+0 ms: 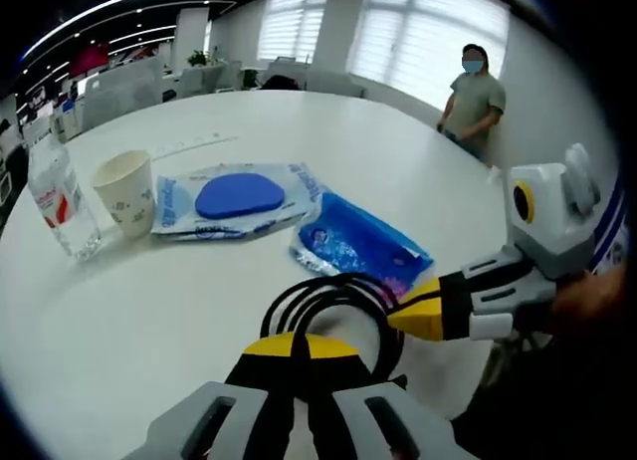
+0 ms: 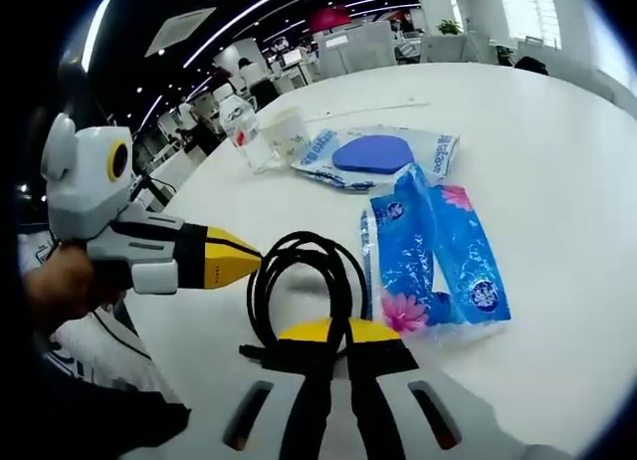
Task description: Arrange the tabletop items into an orderly group along one side of the table until the central work area is clear of visible clutter.
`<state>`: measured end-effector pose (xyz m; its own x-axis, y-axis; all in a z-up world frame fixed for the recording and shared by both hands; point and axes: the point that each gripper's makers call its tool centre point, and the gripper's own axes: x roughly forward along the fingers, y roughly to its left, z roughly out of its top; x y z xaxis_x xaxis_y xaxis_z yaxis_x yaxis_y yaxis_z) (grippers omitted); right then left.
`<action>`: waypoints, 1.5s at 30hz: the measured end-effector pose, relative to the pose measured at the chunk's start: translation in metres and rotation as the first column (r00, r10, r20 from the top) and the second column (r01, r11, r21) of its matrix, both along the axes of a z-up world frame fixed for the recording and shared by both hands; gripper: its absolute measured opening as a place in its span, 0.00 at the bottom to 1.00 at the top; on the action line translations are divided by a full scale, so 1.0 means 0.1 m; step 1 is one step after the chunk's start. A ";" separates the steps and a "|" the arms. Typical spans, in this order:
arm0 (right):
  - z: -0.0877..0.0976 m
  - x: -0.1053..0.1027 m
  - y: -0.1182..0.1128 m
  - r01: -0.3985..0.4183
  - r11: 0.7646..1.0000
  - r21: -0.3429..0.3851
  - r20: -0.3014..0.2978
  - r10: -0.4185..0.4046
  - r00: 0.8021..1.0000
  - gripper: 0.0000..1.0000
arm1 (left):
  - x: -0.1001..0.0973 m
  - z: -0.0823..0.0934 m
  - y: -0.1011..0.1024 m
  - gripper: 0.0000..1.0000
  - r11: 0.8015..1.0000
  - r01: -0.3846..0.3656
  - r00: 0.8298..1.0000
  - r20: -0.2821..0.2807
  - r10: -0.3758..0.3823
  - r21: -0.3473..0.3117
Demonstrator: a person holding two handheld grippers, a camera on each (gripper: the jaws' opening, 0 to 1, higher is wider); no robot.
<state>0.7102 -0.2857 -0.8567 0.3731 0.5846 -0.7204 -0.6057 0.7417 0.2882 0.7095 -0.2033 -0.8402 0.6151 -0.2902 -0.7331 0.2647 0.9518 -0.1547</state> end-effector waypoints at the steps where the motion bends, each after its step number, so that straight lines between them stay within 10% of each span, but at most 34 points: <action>1: -0.02 0.01 0.00 -0.001 1.000 -0.005 0.000 0.001 1.000 0.00 | 0.00 -0.01 0.00 0.00 1.000 0.003 1.000 -0.003 -0.003 0.006; 17: 0.50 0.20 0.06 -0.009 0.995 0.104 0.151 -0.007 0.989 0.28 | 0.15 0.28 0.13 0.16 1.000 -0.012 0.993 0.115 0.011 0.007; 29: 0.91 0.68 0.06 0.009 0.990 0.143 0.228 -0.042 0.973 0.51 | 0.55 0.54 0.61 0.33 0.992 -0.125 0.974 0.190 0.124 -0.006; 45: 0.80 1.23 -0.12 -0.058 0.998 0.008 0.289 0.054 0.956 0.66 | 0.99 0.73 0.90 0.41 0.983 -0.179 0.953 0.238 0.186 -0.050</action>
